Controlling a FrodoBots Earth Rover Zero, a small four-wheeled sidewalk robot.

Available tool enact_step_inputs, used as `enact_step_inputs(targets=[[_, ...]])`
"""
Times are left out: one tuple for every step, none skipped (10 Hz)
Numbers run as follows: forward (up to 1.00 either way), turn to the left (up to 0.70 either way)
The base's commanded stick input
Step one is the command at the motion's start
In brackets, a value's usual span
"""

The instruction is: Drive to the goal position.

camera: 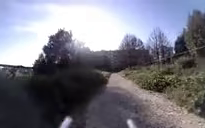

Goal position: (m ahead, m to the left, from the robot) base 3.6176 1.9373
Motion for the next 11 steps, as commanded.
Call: enact_step_inputs(targets=[[0.50,0.00],[0.50,0.00],[0.50,0.00],[0.50,0.00],[0.50,0.00],[0.50,0.00],[0.50,-0.22],[0.50,-0.50],[0.50,-0.50],[0.50,-0.25],[0.50,-0.02]])
